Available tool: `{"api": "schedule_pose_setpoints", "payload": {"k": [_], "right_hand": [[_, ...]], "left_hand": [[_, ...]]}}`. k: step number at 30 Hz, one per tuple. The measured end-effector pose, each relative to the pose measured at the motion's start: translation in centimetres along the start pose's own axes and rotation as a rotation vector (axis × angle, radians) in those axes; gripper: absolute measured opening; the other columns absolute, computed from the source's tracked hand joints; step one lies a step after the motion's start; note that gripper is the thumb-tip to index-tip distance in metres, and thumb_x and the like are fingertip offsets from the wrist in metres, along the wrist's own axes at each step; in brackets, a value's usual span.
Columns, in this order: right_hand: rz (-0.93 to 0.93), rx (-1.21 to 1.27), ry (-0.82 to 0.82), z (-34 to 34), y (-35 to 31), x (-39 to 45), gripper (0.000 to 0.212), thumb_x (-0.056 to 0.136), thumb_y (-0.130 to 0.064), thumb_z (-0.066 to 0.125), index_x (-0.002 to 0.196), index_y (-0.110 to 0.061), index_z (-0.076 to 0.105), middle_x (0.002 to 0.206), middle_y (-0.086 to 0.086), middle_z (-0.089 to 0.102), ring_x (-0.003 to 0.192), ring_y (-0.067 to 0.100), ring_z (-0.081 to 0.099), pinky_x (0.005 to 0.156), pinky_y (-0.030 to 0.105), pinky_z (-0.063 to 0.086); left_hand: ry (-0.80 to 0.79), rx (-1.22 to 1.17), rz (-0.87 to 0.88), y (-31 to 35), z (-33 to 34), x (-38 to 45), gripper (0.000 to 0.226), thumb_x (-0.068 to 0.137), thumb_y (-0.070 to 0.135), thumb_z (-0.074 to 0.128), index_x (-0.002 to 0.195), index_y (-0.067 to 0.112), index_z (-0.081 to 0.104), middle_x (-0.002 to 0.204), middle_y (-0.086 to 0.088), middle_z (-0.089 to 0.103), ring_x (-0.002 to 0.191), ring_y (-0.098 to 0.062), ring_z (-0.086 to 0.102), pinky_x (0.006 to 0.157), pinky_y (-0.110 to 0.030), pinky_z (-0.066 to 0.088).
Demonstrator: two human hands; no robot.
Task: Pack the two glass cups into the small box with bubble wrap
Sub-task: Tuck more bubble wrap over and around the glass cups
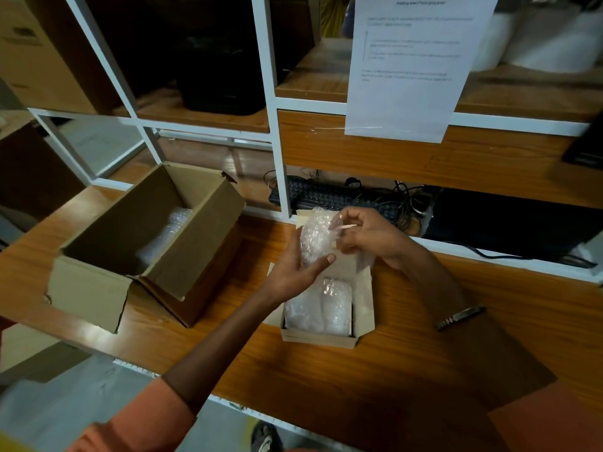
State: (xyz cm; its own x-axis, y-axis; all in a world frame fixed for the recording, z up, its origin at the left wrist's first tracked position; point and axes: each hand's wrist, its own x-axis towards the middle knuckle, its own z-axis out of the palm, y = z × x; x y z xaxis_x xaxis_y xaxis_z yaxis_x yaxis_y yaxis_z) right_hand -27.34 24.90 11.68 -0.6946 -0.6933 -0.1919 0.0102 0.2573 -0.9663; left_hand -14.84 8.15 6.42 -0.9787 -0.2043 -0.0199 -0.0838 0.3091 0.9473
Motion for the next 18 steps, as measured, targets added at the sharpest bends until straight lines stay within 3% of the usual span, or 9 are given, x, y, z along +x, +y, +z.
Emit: {"api": "schedule_pose_setpoints", "payload": {"k": [3,6,9,11,14,18], "right_hand": [[0.092,0.076,0.055,1.4,-0.2,0.8,0.044,0.085,-0.007,0.083,0.121,-0.024,0.064,0.127,0.004,0.067,0.113,0.024,0.071,0.086,0.047,0.064],[0.126,0.114,0.056,3.1,-0.3,1.2,0.065,0.073,-0.032,0.095,0.127,-0.030,0.059,0.124,0.003,0.071,0.106,0.023,0.076,0.087,0.050,0.064],[0.096,0.149,0.094,3.7,-0.8,1.8,0.074,0.070,-0.024,0.097,0.134,-0.023,0.059,0.119,0.004,0.076,0.103,0.021,0.077,0.089,0.050,0.064],[0.068,0.167,0.101,3.2,-0.9,2.1,0.082,0.066,-0.021,0.099,0.136,-0.022,0.057,0.120,0.006,0.076,0.106,0.022,0.077,0.092,0.051,0.062],[0.030,0.267,0.081,2.2,-0.7,2.0,0.074,0.071,-0.006,0.094,0.132,-0.025,0.058,0.126,0.009,0.073,0.113,0.026,0.074,0.098,0.053,0.059],[-0.008,0.360,-0.059,1.4,-0.1,2.3,0.077,0.076,0.005,0.085,0.143,-0.013,0.051,0.132,0.024,0.067,0.122,0.042,0.067,0.104,0.061,0.052]], "left_hand": [[0.150,0.094,0.063,-1.0,-0.6,0.7,0.092,0.086,0.047,0.083,0.158,0.027,0.030,0.143,0.010,0.059,0.127,-0.008,0.061,0.103,-0.042,0.057],[0.177,0.148,0.202,-1.3,-0.8,0.7,0.097,0.085,0.048,0.084,0.162,0.033,0.027,0.154,0.007,0.051,0.138,-0.008,0.052,0.108,-0.038,0.052],[0.164,0.238,0.234,-1.0,-0.7,0.9,0.100,0.086,0.053,0.081,0.164,0.037,0.020,0.161,0.006,0.041,0.143,-0.008,0.044,0.107,-0.029,0.047],[0.128,0.114,0.180,-0.7,-1.2,1.3,0.099,0.086,0.055,0.080,0.163,0.037,0.021,0.159,0.004,0.044,0.141,-0.011,0.049,0.108,-0.033,0.050],[0.043,-0.194,-0.018,-0.1,-2.5,1.5,0.085,0.084,0.051,0.085,0.153,0.033,0.039,0.145,-0.002,0.058,0.122,-0.022,0.068,0.093,-0.047,0.063],[-0.194,-0.486,-0.172,0.8,-2.7,1.0,0.054,0.092,0.035,0.077,0.138,0.013,0.059,0.130,-0.015,0.071,0.105,-0.035,0.076,0.093,-0.044,0.063]]}}
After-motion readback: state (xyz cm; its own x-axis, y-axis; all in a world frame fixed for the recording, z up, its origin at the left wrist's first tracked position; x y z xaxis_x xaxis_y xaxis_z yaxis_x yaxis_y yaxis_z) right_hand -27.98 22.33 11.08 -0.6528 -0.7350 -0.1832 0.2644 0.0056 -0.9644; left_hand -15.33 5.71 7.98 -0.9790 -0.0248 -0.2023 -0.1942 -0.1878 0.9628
